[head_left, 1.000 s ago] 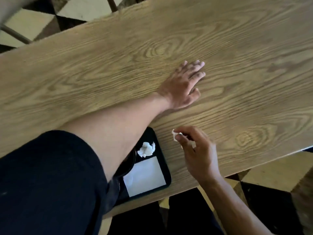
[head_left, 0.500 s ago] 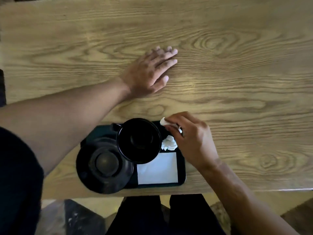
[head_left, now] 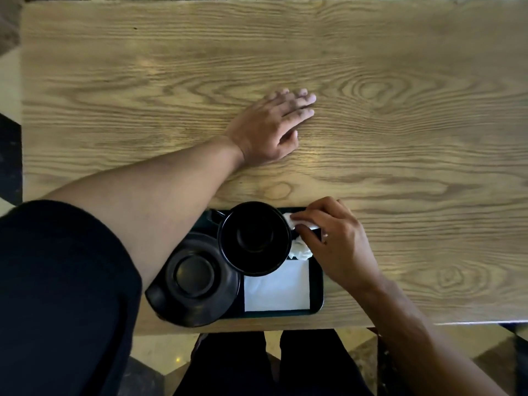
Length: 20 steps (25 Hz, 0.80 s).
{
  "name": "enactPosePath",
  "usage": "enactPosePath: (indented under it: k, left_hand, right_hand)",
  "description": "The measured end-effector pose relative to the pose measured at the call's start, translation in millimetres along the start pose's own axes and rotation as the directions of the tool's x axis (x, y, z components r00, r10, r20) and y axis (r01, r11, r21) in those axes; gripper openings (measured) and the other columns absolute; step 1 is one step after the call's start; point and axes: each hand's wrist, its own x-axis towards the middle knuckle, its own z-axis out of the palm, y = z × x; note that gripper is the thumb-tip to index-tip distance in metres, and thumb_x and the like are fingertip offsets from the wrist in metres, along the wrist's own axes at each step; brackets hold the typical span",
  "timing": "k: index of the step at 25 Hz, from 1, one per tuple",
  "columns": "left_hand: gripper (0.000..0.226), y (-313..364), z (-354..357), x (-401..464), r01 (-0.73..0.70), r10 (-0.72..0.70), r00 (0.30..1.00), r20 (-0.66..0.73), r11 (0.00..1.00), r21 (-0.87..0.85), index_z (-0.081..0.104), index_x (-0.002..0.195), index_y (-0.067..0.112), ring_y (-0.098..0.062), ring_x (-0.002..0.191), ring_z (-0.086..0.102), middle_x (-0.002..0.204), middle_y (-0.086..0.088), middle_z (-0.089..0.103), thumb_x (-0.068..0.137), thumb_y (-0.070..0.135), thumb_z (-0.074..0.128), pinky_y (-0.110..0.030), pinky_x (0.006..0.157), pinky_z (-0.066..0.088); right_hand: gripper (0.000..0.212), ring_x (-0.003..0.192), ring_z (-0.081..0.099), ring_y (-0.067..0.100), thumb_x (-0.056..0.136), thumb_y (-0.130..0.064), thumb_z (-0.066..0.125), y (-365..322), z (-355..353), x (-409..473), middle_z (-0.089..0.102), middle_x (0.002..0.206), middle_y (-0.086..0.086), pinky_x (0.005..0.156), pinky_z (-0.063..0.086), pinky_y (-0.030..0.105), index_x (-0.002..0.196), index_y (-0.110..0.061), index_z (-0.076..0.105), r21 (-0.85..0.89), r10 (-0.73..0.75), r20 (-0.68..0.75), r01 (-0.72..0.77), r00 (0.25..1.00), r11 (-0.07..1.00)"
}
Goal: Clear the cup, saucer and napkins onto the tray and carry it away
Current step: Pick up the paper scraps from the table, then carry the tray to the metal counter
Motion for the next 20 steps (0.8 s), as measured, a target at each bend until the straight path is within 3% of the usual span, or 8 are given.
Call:
enactPosePath:
  k: [5, 8, 11, 13, 16, 18, 20]
  left_hand:
    - [0.052, -1, -1, -2, 0.020, -0.018, 0.997, 0.080, 1.000, -0.023, 0.053, 0.145, 0.003, -0.029, 0.150, 0.036, 0.159, -0.015, 0.044, 0.100, 0.024, 0.041, -0.047, 0.126, 0.024]
    - [0.053, 8, -17, -10, 0.136, -0.118, 0.977, 0.177, 0.986, -0.094, 0.055, 0.143, 0.003, -0.029, 0.151, 0.036, 0.159, -0.014, 0.043, 0.097, 0.024, 0.040, -0.047, 0.125, 0.024]
    - [0.034, 12, -44, -55, 0.339, -0.316, 0.938, 0.146, 0.924, -0.179, 0.067, 0.126, 0.001, -0.028, 0.146, 0.044, 0.153, -0.014, 0.052, 0.095, 0.008, 0.054, -0.045, 0.120, 0.036]
    - [0.031, 14, -65, -104, 0.522, -0.498, 0.853, 0.157, 0.822, -0.228, 0.067, 0.126, 0.003, -0.023, 0.146, 0.044, 0.154, -0.009, 0.052, 0.098, 0.006, 0.055, -0.036, 0.119, 0.036]
    - [0.034, 36, -89, -197, 0.788, -0.772, 0.610, 0.179, 0.568, -0.237, 0.060, 0.136, 0.010, -0.021, 0.143, 0.046, 0.157, 0.000, 0.048, 0.104, 0.013, 0.050, -0.035, 0.113, 0.039]
    - [0.037, 59, -96, -259, 0.866, -0.857, 0.481, 0.185, 0.431, -0.252, 0.056, 0.141, 0.012, -0.020, 0.146, 0.041, 0.161, 0.003, 0.041, 0.105, 0.015, 0.048, -0.038, 0.115, 0.039]
    - [0.043, 87, -94, -309, 0.890, -0.872, 0.435, 0.225, 0.380, -0.250, 0.049, 0.148, 0.010, -0.021, 0.151, 0.033, 0.165, 0.000, 0.033, 0.105, 0.015, 0.049, -0.040, 0.119, 0.034]
  right_hand:
    - [0.021, 0.093, 0.068, 0.015, 0.096, -0.011, 0.067, 3, -7, -13, 0.068, 0.107, -0.001, 0.083, 0.057, 0.027, 0.115, -0.010, 0.076, 0.079, 0.112, -0.137, -0.102, 0.984, 0.992]
    - [0.028, 0.104, 0.064, 0.023, 0.101, -0.018, 0.057, 18, -5, -31, 0.067, 0.116, 0.004, 0.089, 0.055, 0.040, 0.122, -0.006, 0.072, -0.047, 0.092, -0.187, -0.102, 0.978, 0.994]
    - [0.035, 0.114, 0.058, 0.027, 0.103, -0.021, 0.050, 31, -2, -60, 0.061, 0.132, 0.006, 0.096, 0.053, 0.046, 0.130, -0.007, 0.067, -0.178, 0.048, -0.107, -0.067, 0.993, 0.982]
    - [0.042, 0.132, 0.051, 0.032, 0.100, -0.018, 0.050, 33, -1, -79, 0.054, 0.147, 0.011, 0.109, 0.047, 0.049, 0.138, -0.006, 0.061, -0.271, 0.078, -0.022, -0.081, 0.997, 0.959]
    - [0.053, 0.152, 0.029, 0.033, 0.096, -0.013, 0.054, 13, -2, -108, 0.038, 0.161, 0.014, 0.124, 0.031, 0.048, 0.148, -0.005, 0.049, -0.344, 0.239, 0.080, -0.198, 0.968, 0.918]
    - [0.055, 0.153, 0.024, 0.030, 0.099, -0.020, 0.051, 1, -1, -120, 0.032, 0.163, 0.011, 0.126, 0.025, 0.043, 0.152, -0.010, 0.044, -0.361, 0.353, 0.132, -0.287, 0.926, 0.887]
    - [0.048, 0.141, 0.037, 0.028, 0.100, -0.034, 0.036, -4, 2, -130, 0.042, 0.153, 0.009, 0.118, 0.035, 0.040, 0.143, -0.019, 0.051, -0.444, 0.434, 0.151, -0.331, 0.888, 0.832]
